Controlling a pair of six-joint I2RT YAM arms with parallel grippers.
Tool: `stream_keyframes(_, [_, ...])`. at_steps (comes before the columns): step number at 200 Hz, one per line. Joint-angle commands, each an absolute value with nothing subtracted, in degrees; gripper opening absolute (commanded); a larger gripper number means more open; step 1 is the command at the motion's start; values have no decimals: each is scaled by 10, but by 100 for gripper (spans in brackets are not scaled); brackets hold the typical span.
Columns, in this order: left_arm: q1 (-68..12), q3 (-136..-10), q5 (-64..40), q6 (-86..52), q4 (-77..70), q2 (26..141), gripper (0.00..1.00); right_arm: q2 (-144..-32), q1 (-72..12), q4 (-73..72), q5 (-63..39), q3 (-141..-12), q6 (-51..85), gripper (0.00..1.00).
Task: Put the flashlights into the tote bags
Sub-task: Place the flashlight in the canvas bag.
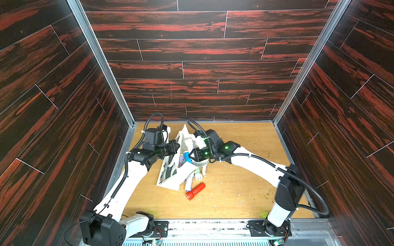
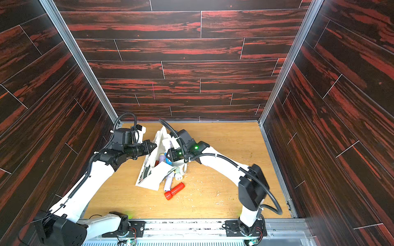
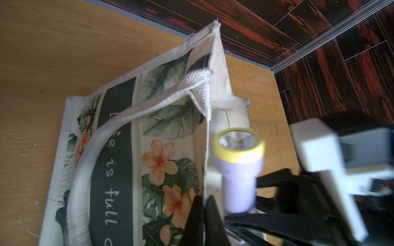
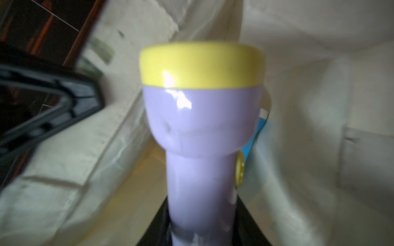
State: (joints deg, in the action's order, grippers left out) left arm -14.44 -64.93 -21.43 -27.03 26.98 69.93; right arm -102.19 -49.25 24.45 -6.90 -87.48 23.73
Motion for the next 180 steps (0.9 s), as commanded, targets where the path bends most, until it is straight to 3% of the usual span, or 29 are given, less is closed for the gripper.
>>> stream_keyframes(1, [-145, -644, -228, -271, 256, 680, 0, -1054, -493, 263, -86, -899, 235, 0])
stream_keyframes(180, [-145, -654, -239, -268, 263, 684, 0, -1177, -498, 240, -131, -931, 294, 0])
